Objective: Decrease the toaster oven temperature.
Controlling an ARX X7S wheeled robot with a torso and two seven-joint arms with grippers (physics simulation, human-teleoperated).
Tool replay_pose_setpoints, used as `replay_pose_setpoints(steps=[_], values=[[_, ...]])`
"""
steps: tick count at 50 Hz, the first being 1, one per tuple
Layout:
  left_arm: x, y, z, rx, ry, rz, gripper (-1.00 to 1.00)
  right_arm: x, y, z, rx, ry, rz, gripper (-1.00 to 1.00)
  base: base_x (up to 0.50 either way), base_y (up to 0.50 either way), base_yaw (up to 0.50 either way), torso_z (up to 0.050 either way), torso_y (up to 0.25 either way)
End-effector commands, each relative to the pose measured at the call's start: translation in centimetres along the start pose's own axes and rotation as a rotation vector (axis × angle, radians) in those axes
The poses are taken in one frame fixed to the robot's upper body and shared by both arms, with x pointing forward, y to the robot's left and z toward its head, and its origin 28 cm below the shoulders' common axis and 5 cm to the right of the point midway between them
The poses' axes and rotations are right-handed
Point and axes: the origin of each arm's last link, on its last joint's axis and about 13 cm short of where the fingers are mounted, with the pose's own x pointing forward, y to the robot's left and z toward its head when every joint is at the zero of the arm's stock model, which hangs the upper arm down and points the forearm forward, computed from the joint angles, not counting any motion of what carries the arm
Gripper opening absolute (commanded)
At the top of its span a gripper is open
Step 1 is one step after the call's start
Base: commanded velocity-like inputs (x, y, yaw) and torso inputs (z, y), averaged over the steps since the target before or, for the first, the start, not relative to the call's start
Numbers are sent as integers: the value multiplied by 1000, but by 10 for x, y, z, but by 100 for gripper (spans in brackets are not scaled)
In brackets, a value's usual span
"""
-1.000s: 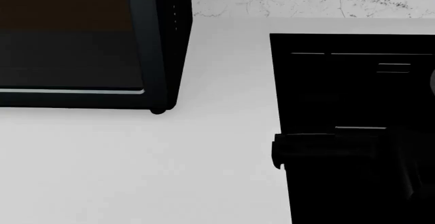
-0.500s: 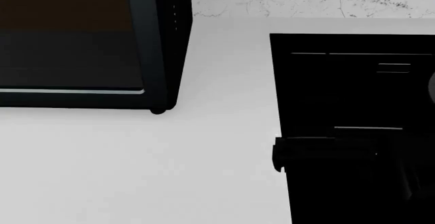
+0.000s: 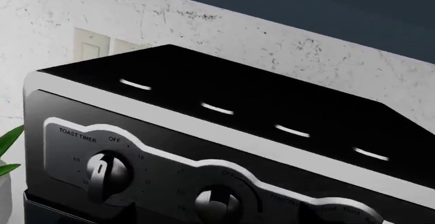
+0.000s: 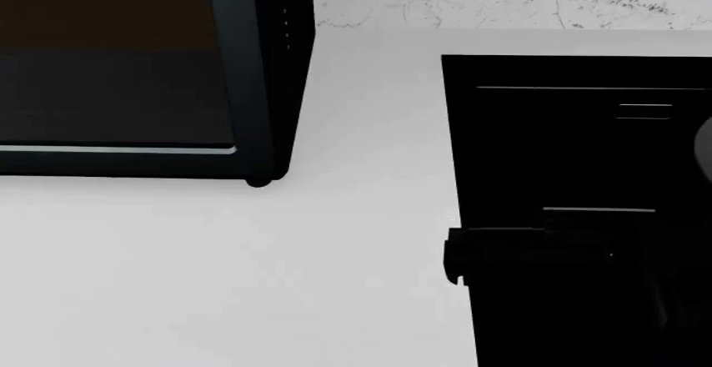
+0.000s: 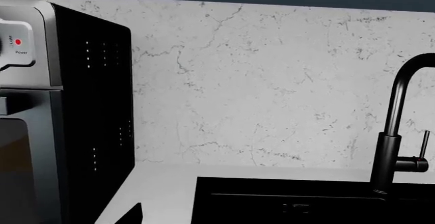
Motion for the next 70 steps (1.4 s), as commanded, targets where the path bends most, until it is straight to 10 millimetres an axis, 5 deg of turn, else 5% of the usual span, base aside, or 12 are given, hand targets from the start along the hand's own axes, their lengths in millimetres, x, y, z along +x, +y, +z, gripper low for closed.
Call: replay_pose_setpoints(steps=[1, 46, 47, 70], values=[[8, -3, -1, -21, 13, -7, 100, 0, 0, -2, 0, -19, 11, 100, 0, 0, 0, 0, 0], [25, -5, -11, -39, 55, -10, 100, 2, -5, -10, 20, -6, 1, 100, 0, 0, 0, 0, 0], [25, -5, -11, -36, 57, -4, -100, 3, -5, -11, 21, -4, -1, 100, 0, 0, 0, 0, 0], [21, -6, -6, -63, 48, -6, -100, 5, -5, -12, 24, 6, -4, 100, 5, 1, -2, 0, 0]])
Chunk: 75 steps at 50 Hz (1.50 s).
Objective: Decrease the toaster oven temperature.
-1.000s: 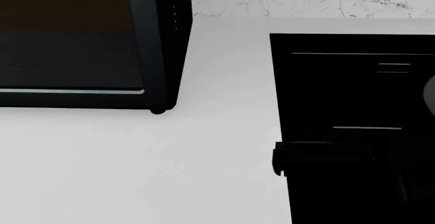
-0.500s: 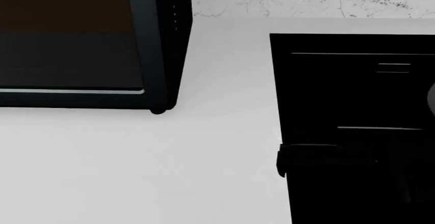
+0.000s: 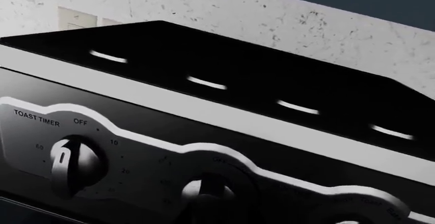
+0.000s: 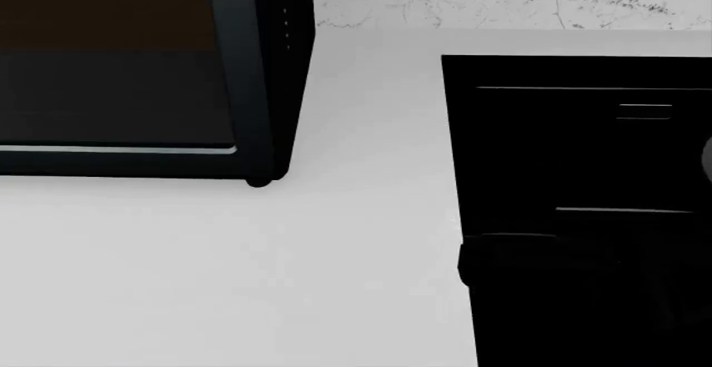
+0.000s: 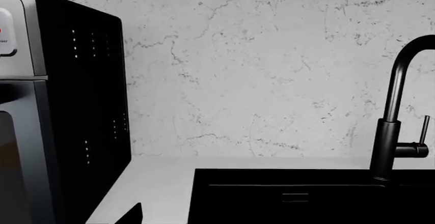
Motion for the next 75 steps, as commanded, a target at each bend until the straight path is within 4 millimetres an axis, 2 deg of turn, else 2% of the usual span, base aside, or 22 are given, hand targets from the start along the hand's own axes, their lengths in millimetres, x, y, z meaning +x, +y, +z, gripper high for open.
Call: replay_pose_setpoints(steps=[1, 19, 49, 75], values=[[3, -2, 6, -99, -13, -2, -100, 1, 0, -1, -2, -18, 8, 100, 0, 0, 0, 0, 0], [7, 10, 10, -263, -30, 80, -100, 5, 1, -2, -4, -9, 10, 100, 8, 2, -2, 0, 0], [16, 21, 7, -438, -25, 209, -100, 7, -1, -7, 2, -1, 11, 100, 9, 3, -1, 1, 0], [22, 37, 1, -709, 18, 337, -100, 3, 0, -6, 2, 3, 9, 100, 10, 4, 1, 1, 0]])
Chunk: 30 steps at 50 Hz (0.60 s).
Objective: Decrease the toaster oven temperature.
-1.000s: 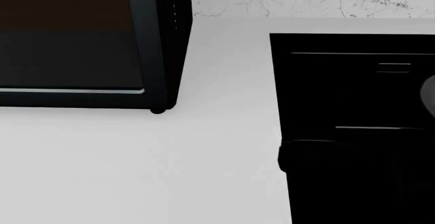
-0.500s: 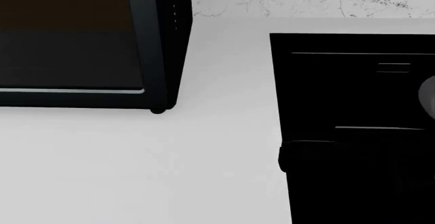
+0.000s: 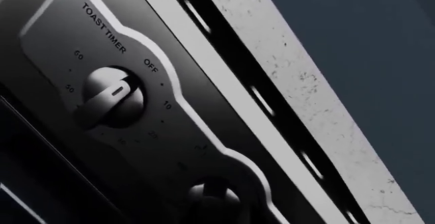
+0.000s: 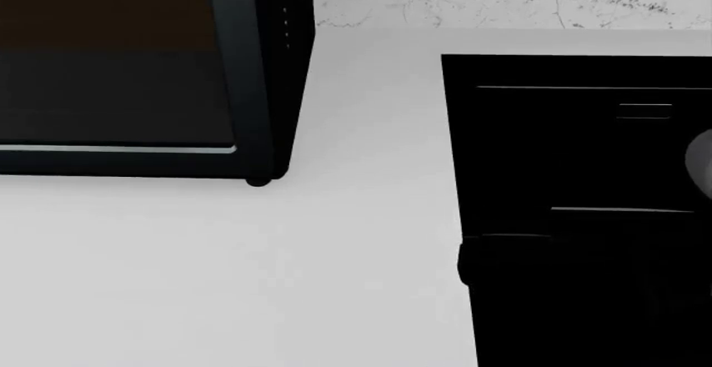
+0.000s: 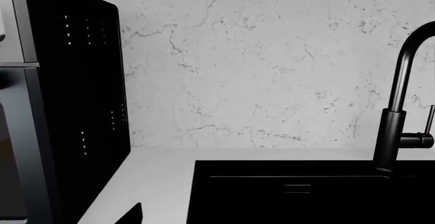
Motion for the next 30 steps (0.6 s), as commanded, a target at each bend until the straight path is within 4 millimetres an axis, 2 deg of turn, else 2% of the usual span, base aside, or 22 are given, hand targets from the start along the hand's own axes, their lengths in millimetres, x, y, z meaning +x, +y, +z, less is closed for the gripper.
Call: replay_pose_setpoints(steps=[1, 17, 30], values=[[22, 39, 13, -70, -139, 350, -100, -3, 1, 2, -5, -26, 7, 100, 0, 5, 5, 0, 0], [28, 56, 13, -243, -155, 452, -100, -1, 2, 0, -3, -20, 14, 100, 4, 5, 7, 0, 0], [25, 68, 14, -384, -212, 545, -100, -1, -1, -2, 4, -19, 13, 100, -1, 5, 12, 0, 0]])
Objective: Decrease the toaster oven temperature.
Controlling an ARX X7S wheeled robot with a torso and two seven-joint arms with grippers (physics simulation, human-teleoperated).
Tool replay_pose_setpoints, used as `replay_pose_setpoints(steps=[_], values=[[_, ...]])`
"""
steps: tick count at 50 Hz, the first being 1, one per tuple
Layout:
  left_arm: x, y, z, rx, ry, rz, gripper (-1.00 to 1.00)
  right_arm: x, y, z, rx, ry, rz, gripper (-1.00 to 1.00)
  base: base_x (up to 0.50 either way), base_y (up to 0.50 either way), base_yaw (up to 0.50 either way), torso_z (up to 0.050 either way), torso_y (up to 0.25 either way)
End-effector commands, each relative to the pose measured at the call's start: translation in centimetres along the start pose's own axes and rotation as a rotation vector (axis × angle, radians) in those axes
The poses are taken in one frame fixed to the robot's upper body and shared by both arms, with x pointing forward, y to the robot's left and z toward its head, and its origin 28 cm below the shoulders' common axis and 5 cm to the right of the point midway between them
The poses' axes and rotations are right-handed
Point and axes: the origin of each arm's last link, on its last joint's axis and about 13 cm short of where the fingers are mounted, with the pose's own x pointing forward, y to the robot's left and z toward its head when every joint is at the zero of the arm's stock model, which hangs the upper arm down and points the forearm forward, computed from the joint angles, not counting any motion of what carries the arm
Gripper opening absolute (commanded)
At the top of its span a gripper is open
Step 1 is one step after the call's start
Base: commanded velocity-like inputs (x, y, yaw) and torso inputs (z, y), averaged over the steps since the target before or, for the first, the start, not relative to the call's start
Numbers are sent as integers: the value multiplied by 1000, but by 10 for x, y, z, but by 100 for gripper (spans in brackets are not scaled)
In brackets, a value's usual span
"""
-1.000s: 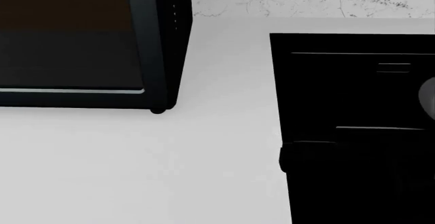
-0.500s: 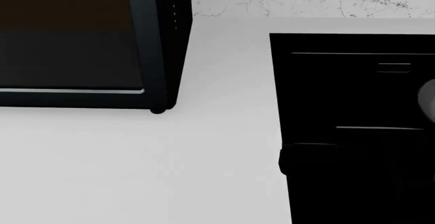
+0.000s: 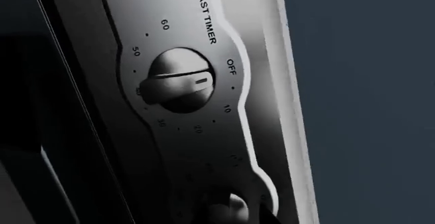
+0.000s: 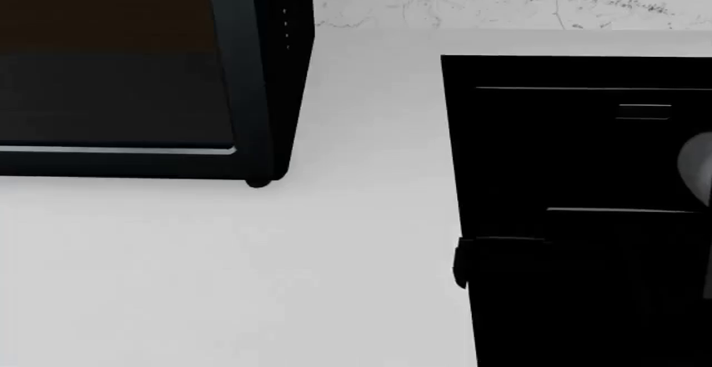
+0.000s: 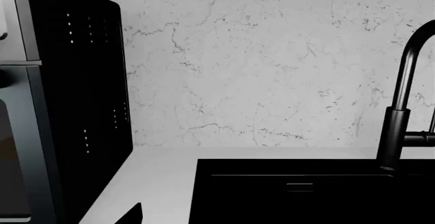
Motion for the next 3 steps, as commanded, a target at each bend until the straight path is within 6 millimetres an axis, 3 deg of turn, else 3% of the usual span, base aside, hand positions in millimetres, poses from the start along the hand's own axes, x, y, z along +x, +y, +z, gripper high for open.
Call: replay_pose_setpoints(steps=[1, 3], values=[[23, 54, 33, 10, -340, 519, -100, -2, -2, 0, 2, -25, 7, 100, 0, 6, 14, 0, 0], [22, 56, 34, -22, -349, 521, -100, -2, -2, -1, 2, -25, 6, 100, -5, 6, 15, 0, 0]])
